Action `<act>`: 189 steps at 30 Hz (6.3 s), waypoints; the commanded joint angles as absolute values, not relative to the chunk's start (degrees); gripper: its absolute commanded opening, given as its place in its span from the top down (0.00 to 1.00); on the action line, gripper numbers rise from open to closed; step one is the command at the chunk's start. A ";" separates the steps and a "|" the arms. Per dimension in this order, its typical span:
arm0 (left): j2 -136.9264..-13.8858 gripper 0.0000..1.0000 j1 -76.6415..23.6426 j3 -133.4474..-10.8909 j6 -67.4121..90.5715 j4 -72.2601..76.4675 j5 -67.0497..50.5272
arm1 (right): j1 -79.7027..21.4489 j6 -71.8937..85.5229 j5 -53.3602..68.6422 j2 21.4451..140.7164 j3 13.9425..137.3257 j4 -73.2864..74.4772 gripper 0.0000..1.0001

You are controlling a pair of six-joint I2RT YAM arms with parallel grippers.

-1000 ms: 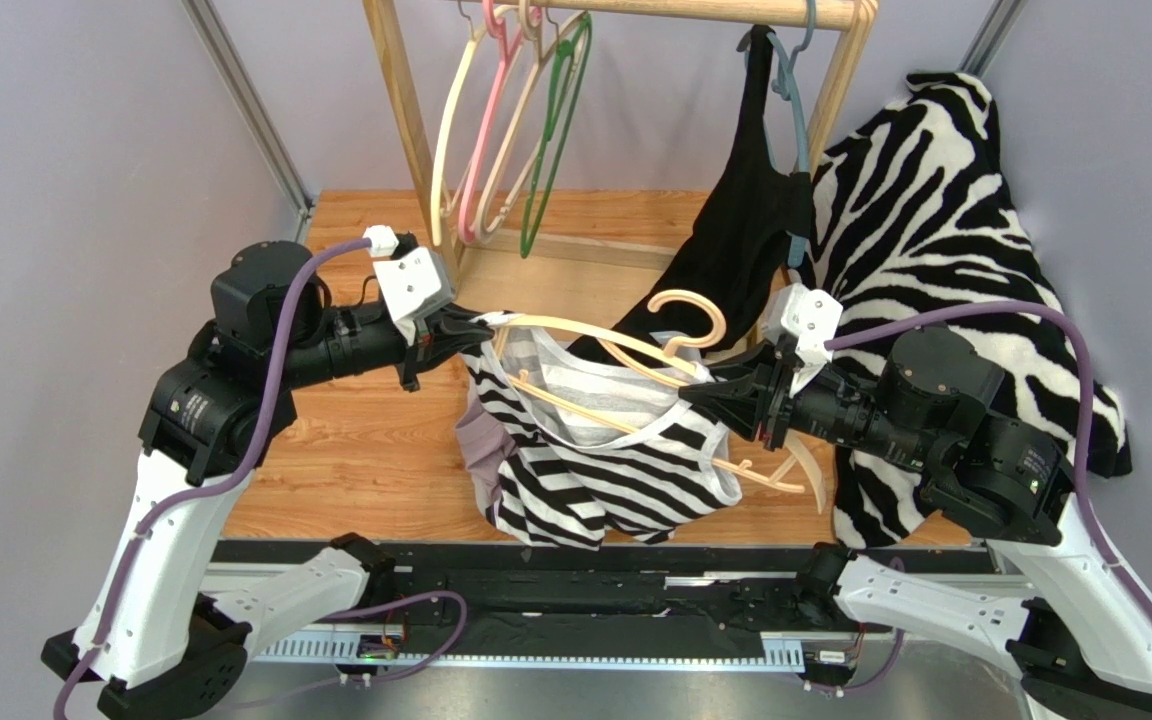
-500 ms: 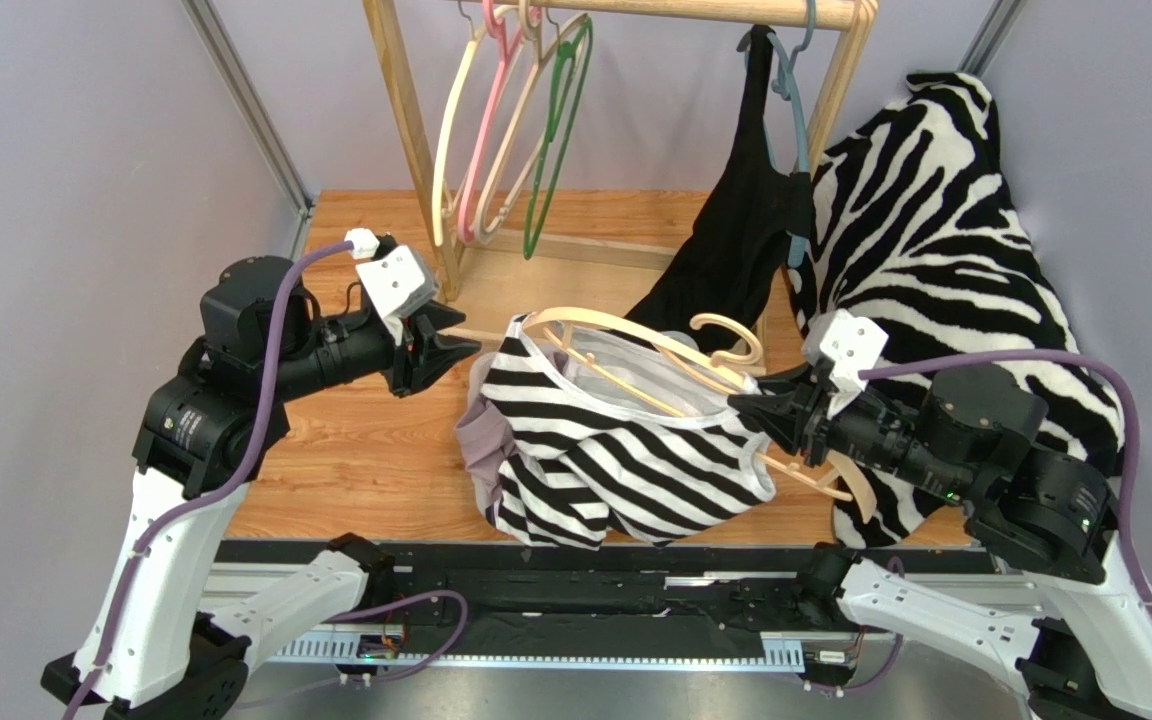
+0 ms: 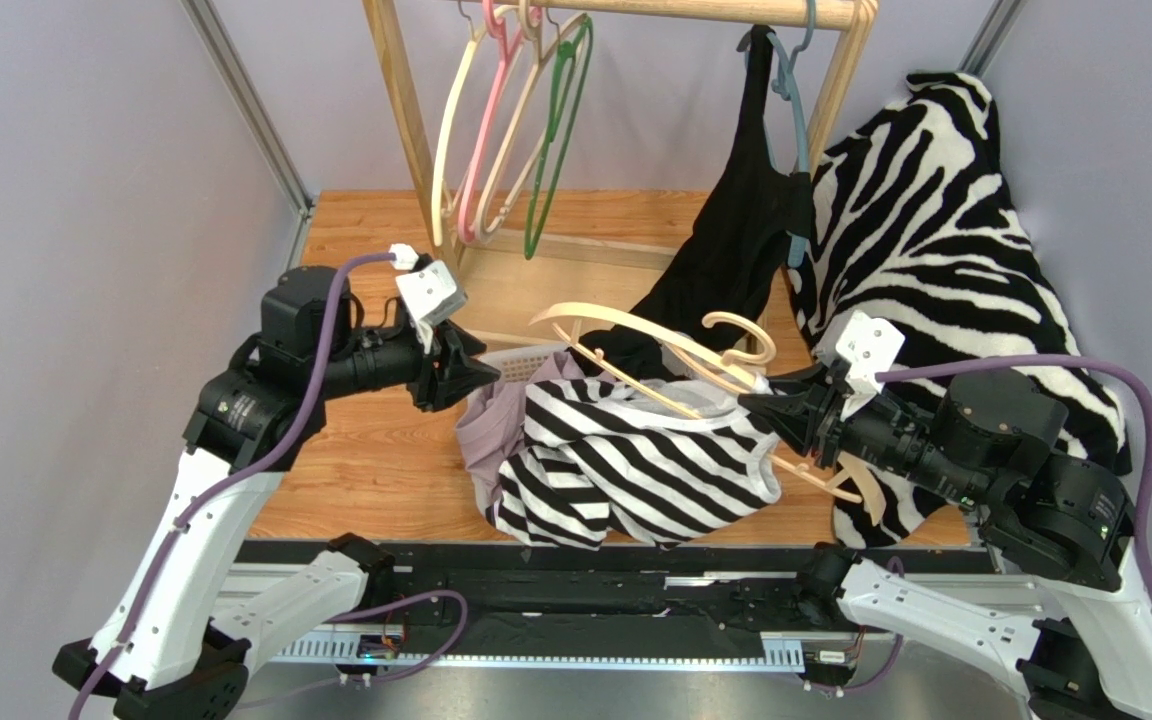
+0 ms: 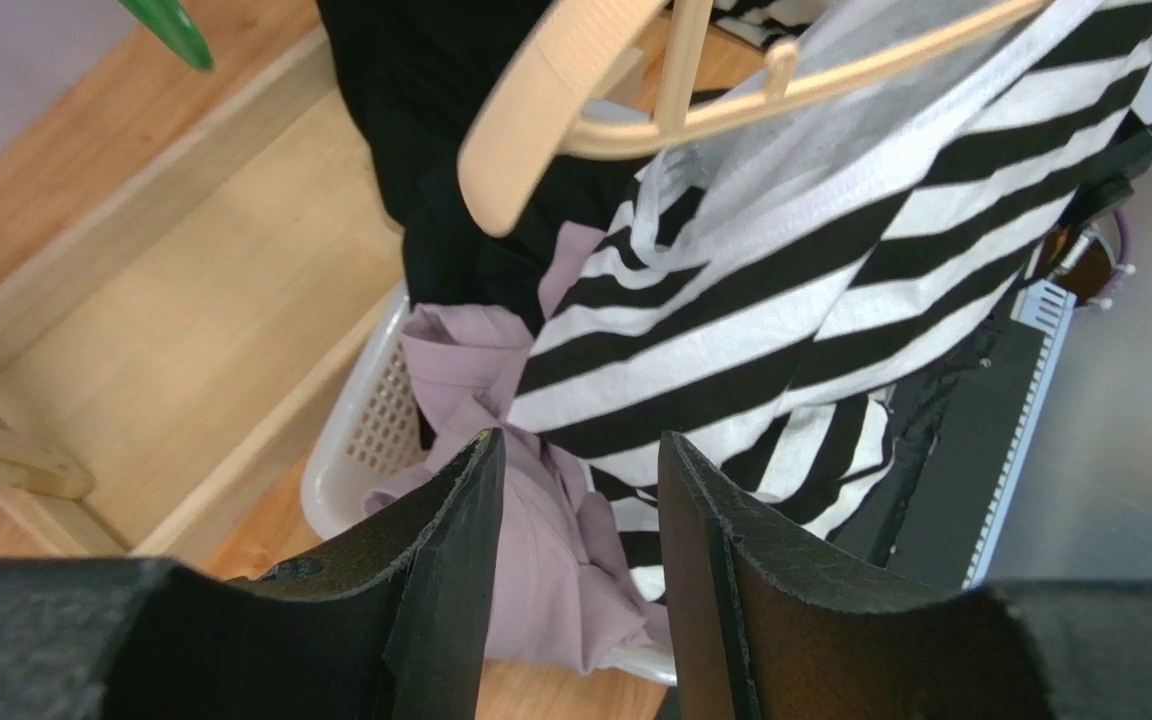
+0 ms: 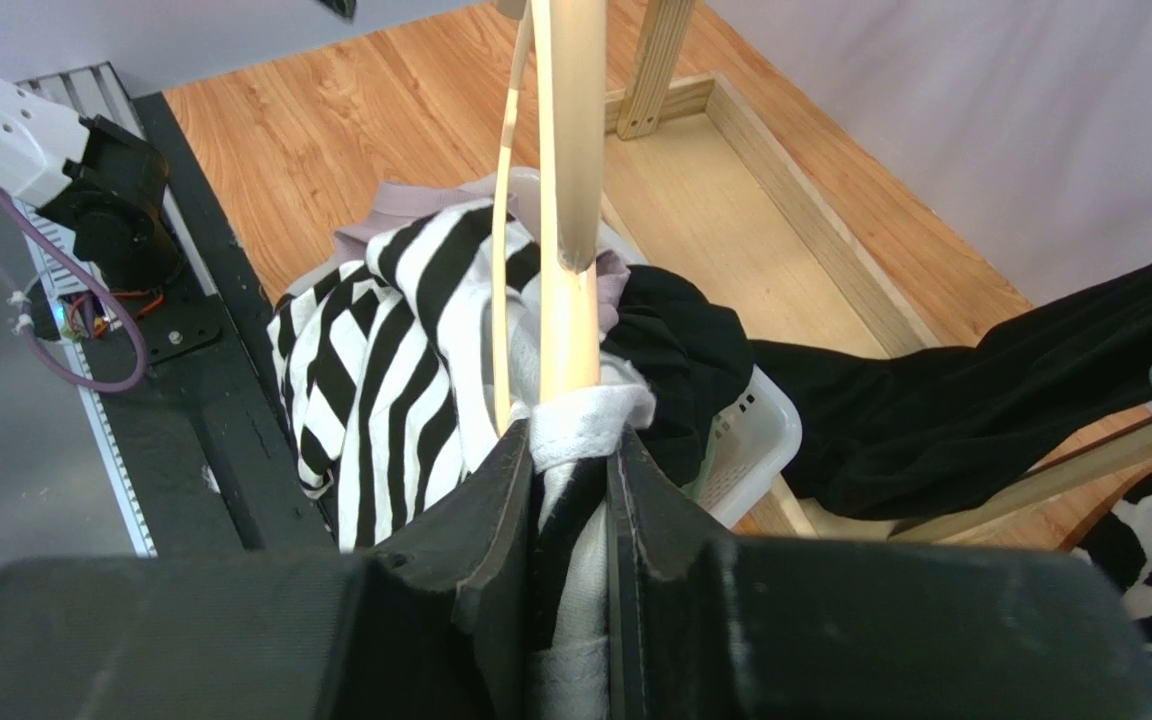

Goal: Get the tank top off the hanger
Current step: Remove the tank top from the hanger, then place the tank top in the bin.

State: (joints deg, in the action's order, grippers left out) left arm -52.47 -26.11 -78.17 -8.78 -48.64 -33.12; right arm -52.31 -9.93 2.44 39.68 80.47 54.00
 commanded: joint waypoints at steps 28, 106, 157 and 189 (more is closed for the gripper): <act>-60.46 0.01 -25.93 -105.38 -42.71 -74.88 -53.34 | -54.49 -22.41 20.48 49.39 84.46 43.68 1.00; -62.23 1.00 -35.33 -105.20 -36.48 -80.33 -24.69 | -60.73 -9.86 1.00 48.95 70.50 36.13 0.33; -52.47 1.00 -22.59 -115.31 -20.75 -62.84 -3.77 | -44.95 29.85 19.75 77.13 52.83 18.29 1.00; -55.37 1.00 -22.24 -114.88 -21.36 -67.68 -20.03 | -63.10 38.87 -26.00 80.69 40.41 18.44 0.79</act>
